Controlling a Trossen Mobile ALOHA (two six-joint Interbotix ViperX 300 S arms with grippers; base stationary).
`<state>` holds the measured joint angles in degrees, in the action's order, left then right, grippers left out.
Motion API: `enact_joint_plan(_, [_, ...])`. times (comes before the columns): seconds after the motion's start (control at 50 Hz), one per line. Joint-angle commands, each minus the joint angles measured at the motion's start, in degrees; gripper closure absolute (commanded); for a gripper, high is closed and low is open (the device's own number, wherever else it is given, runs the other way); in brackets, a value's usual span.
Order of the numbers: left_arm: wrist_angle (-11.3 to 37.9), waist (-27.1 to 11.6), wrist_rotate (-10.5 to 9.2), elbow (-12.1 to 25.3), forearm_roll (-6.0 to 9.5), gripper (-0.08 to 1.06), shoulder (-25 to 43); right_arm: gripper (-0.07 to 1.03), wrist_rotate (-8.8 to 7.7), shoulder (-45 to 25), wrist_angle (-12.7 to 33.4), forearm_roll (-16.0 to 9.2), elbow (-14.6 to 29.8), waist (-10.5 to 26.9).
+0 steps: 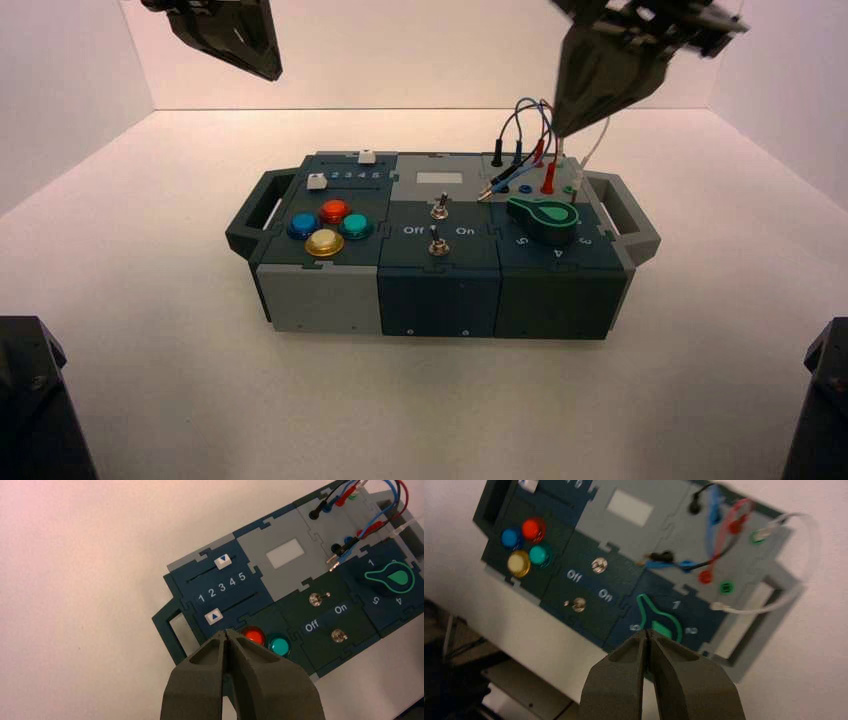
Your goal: Turn the knob to position 1.
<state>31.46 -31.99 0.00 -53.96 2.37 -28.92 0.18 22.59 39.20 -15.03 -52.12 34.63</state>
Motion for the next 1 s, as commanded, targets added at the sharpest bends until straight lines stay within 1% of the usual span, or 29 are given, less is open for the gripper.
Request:
enact_joint_plan(0.02, [-0.2, -0.3, -0.09, 1.9, 0.09, 1.01, -0.2, 0.99, 0.09, -1.2, -0.1, -0.5, 2.3, 2.1])
enact_joint_plan(0.26, [-0.2, -0.3, 0.0, 1.8, 0.09, 1.01, -0.2, 0.99, 0.09, -4.7, 0.1, -0.9, 3.4, 3.8])
enact_joint_plan(0.4, [-0.1, -0.2, 0.0, 1.9, 0.09, 1.01, -0.2, 0.99, -0.09, -7.5, 0.0, -0.7, 3.3, 3.7])
enact_joint_plan(0.64, [-0.1, -0.3, -0.09, 1.8, 0.09, 1.01, -0.2, 0.99, -0.26, -12.3, -0.4, -0.7, 4.4, 3.8])
enact_joint_plan(1.0, [0.4, -0.3, 0.09, 1.8, 0.09, 1.01, -0.1, 0.99, -0.35, -16.1, -0.5, -0.6, 6.4, 3.9])
